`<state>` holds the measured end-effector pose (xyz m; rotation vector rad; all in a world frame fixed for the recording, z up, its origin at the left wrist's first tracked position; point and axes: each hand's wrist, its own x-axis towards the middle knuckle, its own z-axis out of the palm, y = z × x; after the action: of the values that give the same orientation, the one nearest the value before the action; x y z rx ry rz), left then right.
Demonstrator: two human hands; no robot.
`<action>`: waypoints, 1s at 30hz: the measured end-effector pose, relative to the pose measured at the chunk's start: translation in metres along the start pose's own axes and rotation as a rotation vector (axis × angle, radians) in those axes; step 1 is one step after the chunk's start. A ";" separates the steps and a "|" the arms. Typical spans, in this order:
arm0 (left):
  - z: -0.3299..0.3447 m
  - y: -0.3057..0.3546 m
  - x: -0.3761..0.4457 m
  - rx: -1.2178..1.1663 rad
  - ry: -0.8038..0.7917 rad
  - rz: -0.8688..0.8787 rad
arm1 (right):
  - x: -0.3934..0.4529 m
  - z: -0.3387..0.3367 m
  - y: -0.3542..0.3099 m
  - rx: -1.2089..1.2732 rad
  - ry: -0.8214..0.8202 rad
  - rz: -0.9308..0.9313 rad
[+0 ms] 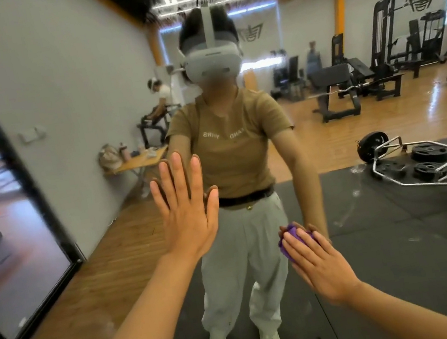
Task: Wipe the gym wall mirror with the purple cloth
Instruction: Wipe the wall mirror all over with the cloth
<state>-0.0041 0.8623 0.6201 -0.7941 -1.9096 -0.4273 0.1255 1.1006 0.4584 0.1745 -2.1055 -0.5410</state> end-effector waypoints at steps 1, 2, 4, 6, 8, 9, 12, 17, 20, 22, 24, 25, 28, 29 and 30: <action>0.000 0.000 0.000 -0.001 -0.004 0.001 | 0.009 -0.004 0.003 0.017 0.031 0.002; -0.001 0.000 0.000 -0.004 -0.007 -0.001 | 0.024 -0.009 0.007 0.037 0.076 0.015; -0.001 -0.001 0.001 -0.014 -0.004 -0.013 | 0.065 -0.024 0.019 0.084 0.170 0.060; -0.003 -0.002 0.001 -0.018 -0.001 -0.015 | 0.112 -0.044 0.035 0.110 0.246 0.118; -0.006 -0.004 0.000 -0.022 0.003 0.007 | 0.153 -0.065 0.054 0.123 0.296 0.193; -0.008 -0.005 -0.002 -0.027 0.006 0.023 | 0.168 -0.073 0.060 0.139 0.316 0.239; -0.010 -0.012 -0.011 -0.037 0.024 0.030 | 0.180 -0.076 0.055 0.172 0.360 0.345; -0.010 -0.026 -0.035 -0.010 -0.005 -0.002 | 0.079 -0.016 -0.004 0.036 0.124 -0.077; -0.014 -0.033 -0.039 0.006 -0.044 0.035 | 0.027 0.006 -0.020 -0.106 -0.056 -0.341; -0.015 -0.033 -0.039 0.012 -0.057 0.034 | 0.025 0.007 -0.016 -0.147 -0.078 -0.382; -0.015 -0.035 -0.039 0.009 -0.066 0.031 | 0.040 0.001 -0.010 -0.135 -0.059 -0.393; -0.014 -0.037 -0.040 0.013 -0.071 0.035 | 0.052 -0.005 -0.007 -0.104 -0.024 -0.356; -0.014 -0.040 -0.042 0.031 -0.086 0.053 | 0.117 -0.036 0.013 0.019 0.148 -0.127; -0.015 -0.040 -0.042 0.035 -0.087 0.056 | 0.143 -0.049 0.021 0.049 0.198 -0.043; -0.016 -0.041 -0.042 0.038 -0.086 0.061 | 0.168 -0.062 0.030 0.071 0.242 0.042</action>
<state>-0.0088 0.8086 0.5919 -0.8553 -1.9622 -0.3225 0.0845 1.0534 0.6287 0.2246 -1.8886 -0.3995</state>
